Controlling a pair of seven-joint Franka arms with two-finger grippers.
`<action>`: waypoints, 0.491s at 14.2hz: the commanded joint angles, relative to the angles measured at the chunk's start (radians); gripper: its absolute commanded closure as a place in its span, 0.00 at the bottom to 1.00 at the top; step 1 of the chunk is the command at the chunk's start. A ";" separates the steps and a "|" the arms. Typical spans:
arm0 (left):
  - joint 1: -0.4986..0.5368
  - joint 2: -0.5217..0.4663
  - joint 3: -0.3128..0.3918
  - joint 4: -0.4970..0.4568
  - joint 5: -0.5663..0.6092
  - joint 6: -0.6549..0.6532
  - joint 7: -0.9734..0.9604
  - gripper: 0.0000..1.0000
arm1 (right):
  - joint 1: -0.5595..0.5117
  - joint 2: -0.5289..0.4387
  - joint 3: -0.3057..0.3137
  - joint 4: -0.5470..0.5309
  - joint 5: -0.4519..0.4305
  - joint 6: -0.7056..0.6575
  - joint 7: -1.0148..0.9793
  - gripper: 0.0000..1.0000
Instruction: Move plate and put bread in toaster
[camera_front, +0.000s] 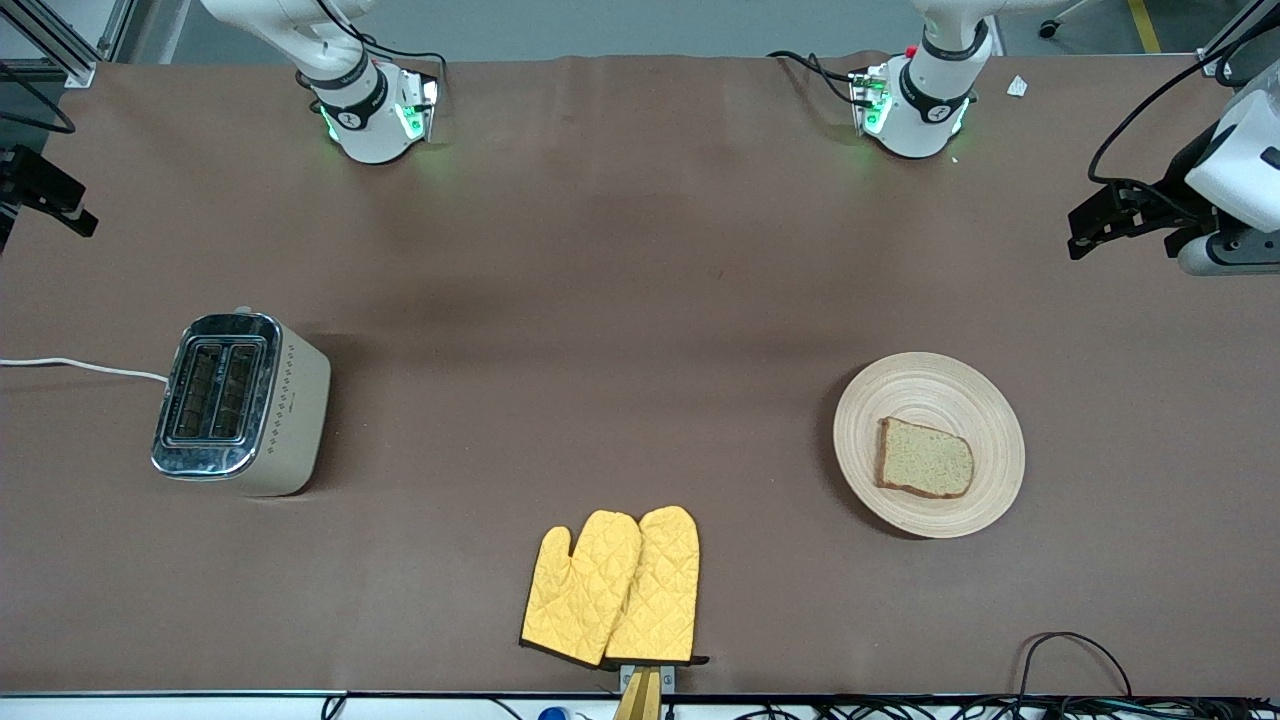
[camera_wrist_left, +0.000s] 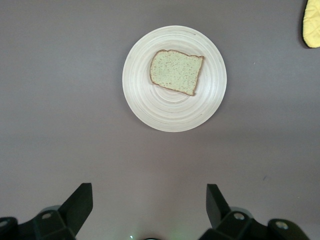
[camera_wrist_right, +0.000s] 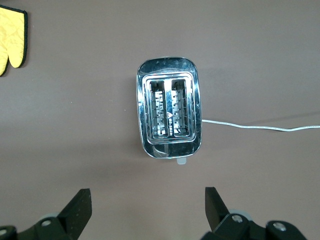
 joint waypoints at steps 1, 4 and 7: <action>0.006 -0.009 -0.001 0.012 -0.021 -0.018 0.009 0.00 | -0.012 -0.001 0.005 0.005 0.014 -0.006 -0.001 0.00; 0.007 0.008 0.002 0.033 -0.020 -0.017 0.007 0.00 | -0.012 -0.001 0.004 0.005 0.014 -0.006 -0.001 0.00; 0.010 0.121 0.011 0.117 -0.015 -0.012 0.005 0.00 | -0.012 -0.001 0.005 0.005 0.014 -0.006 -0.001 0.00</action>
